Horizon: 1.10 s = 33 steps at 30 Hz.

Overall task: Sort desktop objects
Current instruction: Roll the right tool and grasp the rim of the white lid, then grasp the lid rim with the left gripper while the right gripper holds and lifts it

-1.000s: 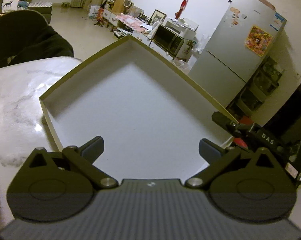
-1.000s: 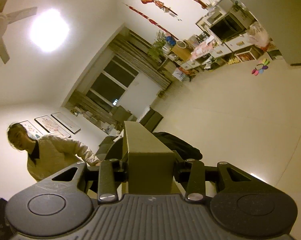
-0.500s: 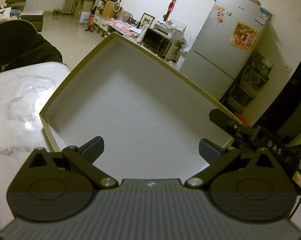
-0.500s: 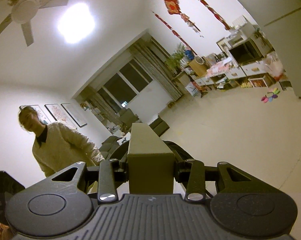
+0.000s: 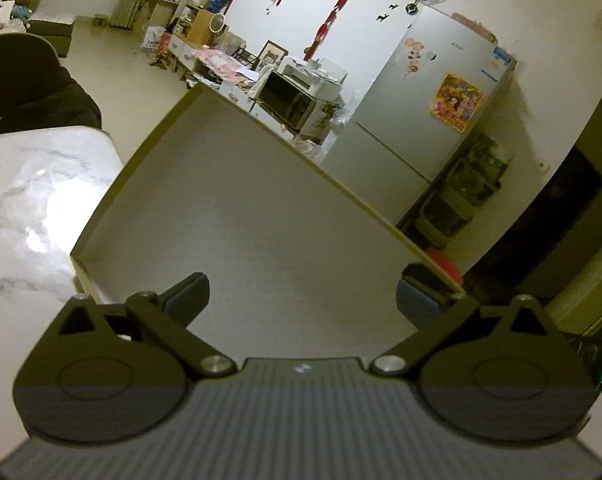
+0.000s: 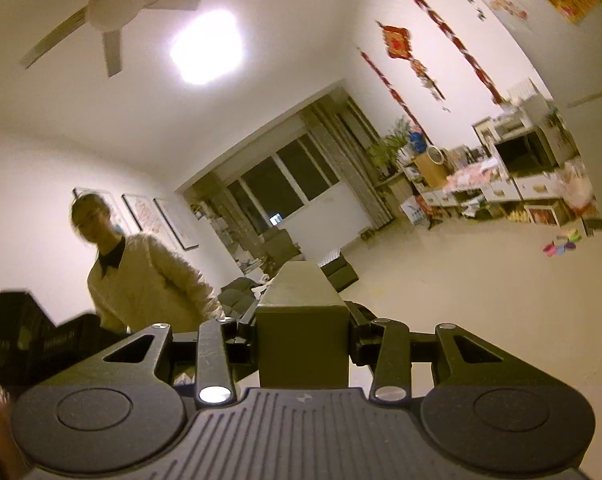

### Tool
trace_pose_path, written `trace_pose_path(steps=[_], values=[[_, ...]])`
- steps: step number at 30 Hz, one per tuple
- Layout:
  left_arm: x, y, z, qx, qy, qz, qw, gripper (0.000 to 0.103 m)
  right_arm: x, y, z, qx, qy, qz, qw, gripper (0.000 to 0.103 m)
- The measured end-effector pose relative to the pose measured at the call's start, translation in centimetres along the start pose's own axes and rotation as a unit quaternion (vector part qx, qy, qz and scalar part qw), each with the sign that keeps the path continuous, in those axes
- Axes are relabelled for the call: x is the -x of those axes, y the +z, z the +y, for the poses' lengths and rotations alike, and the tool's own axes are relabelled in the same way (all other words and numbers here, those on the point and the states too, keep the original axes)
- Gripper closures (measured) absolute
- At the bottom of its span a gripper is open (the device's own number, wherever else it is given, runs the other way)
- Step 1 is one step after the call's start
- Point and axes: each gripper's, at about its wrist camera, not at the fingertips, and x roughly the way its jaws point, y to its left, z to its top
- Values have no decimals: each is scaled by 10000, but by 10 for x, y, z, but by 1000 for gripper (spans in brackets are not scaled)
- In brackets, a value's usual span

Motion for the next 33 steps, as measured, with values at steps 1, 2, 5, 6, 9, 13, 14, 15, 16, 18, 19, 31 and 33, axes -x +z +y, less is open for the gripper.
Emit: trace_pose_path(steps=[1,2,5,6,9,13,14,15,16,18,19,31,33], values=[[0,0,-3,-6,-16,-19,10000,2,3,0,3,96,25,0,10000,60],[2,0,-5,-14,-28,-42,10000,2,6,-1,6,190,49,-1,9998,60],[6,-1,-10,-36,-31,-113,9999,2,14,-3,16,505,136,-16,9986,60],[9,-1,-10,-41,-20,-134,9999,2,16,-4,20,599,170,-20,9981,60],[15,-2,-11,-58,65,-211,9997,2,20,-8,31,878,291,-1,9957,60],[23,-4,-10,-33,171,-257,9995,2,24,-16,43,1258,415,11,9912,59],[25,-5,-10,-27,213,-262,9994,2,24,-18,46,1349,437,4,9899,59],[26,-5,-10,-22,260,-265,9993,2,25,-20,49,1436,464,-5,9886,59],[28,-5,-9,-17,310,-272,9991,2,25,-22,53,1539,508,-16,9868,59],[33,-7,-8,-10,405,-303,9987,2,27,-27,62,1789,614,-39,9819,59],[35,-7,-8,-6,445,-318,9985,2,27,-31,67,1939,670,-50,9787,59],[63,-22,2,66,560,-491,9972,13,43,-59,92,2920,1591,-98,9430,56],[68,-27,4,72,544,-505,9972,15,47,-61,90,2850,1867,-59,9402,54]])
